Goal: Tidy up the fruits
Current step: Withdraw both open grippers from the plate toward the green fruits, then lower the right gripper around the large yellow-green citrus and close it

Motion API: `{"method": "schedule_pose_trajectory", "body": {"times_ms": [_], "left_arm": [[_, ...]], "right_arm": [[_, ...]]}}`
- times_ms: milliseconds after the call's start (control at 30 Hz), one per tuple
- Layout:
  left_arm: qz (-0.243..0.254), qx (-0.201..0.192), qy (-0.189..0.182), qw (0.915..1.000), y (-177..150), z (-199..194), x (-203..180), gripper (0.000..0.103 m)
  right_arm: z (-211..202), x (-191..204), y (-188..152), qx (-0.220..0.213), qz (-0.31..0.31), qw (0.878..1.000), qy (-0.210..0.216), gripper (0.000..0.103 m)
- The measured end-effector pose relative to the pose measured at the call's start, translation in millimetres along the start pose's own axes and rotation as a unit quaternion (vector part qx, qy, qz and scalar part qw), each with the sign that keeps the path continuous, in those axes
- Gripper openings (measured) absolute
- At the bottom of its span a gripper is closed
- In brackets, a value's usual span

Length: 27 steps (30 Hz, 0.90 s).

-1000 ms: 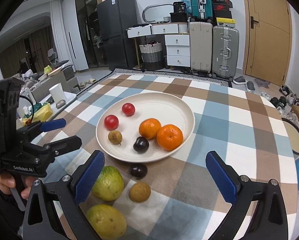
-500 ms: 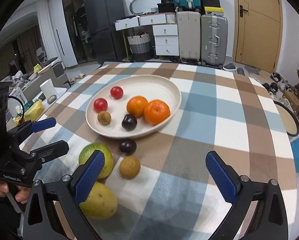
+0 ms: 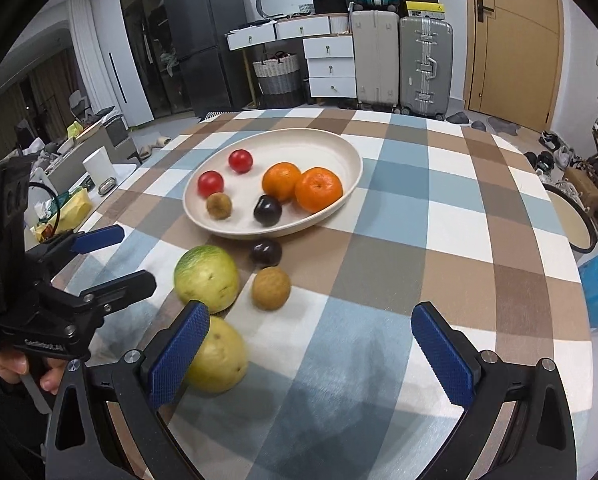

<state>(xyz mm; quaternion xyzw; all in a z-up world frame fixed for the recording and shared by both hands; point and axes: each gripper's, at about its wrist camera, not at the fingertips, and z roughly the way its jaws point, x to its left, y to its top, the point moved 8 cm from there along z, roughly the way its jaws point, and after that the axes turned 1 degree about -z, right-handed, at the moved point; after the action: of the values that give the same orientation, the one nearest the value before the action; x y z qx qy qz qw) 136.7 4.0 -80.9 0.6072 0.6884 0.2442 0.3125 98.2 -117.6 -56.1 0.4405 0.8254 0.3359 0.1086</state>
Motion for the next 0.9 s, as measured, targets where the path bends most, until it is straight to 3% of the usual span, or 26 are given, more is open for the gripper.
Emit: {"method": "schedule_pose_trajectory", "body": {"times_ms": [900], "left_arm": [[-0.009,0.01,0.012,0.9998,-30.4,-23.8,6.1,0.102]], "right_arm": [[10.2,40.8,-22.8,0.035,-0.01,0.999,0.039,0.103]]}}
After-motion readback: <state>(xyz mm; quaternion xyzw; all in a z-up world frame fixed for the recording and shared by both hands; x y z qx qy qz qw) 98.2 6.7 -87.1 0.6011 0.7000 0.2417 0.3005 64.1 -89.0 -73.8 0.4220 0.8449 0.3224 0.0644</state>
